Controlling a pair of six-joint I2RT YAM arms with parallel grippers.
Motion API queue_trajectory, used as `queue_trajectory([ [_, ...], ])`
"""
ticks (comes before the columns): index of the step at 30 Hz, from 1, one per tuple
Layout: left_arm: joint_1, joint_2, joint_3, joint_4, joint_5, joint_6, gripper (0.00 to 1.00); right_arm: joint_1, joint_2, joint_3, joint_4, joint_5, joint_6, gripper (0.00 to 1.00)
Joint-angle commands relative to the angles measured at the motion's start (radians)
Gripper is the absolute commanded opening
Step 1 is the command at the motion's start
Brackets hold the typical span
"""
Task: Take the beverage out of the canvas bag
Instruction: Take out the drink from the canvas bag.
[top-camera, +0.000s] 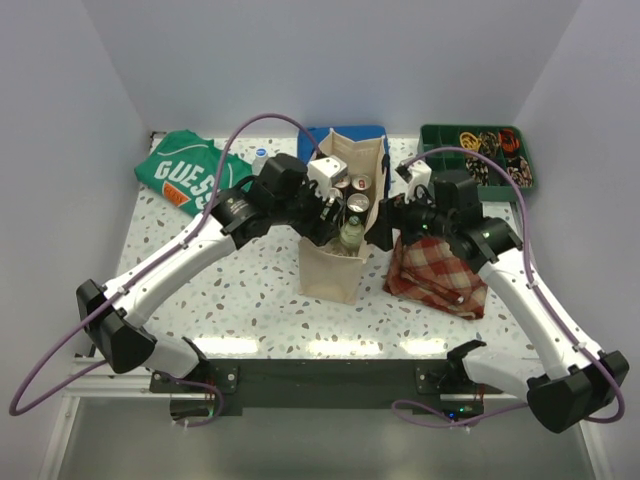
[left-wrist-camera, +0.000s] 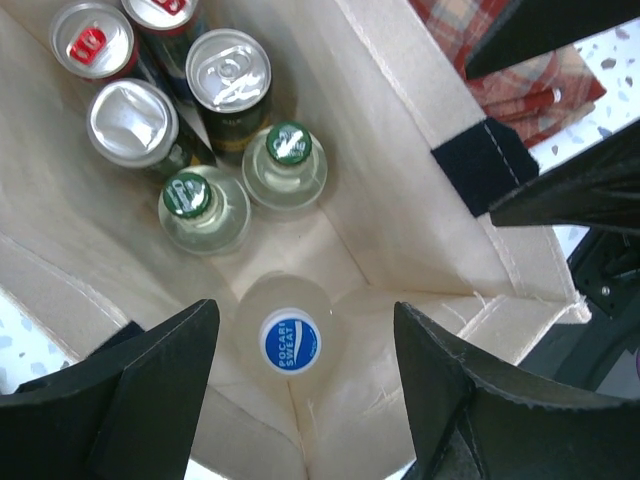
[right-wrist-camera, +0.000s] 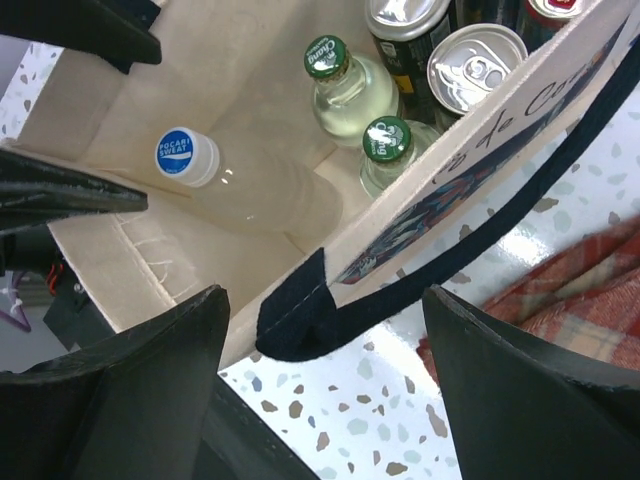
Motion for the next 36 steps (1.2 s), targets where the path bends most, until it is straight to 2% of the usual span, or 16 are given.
queue_trajectory([
  [1,-0.013,-0.023,0.018,-0.06,-0.003,-0.004,0.75,0.004,0.026,0.04,0.032,-0.054,0.001,0.82],
  [9,-0.032,-0.039,-0.008,-0.086,0.002,-0.013,0.73,0.005,0.004,0.032,0.023,-0.18,0.0,0.82],
  [36,-0.038,0.012,0.006,-0.123,-0.18,-0.005,0.77,0.005,-0.033,0.045,-0.011,-0.008,0.003,0.84],
])
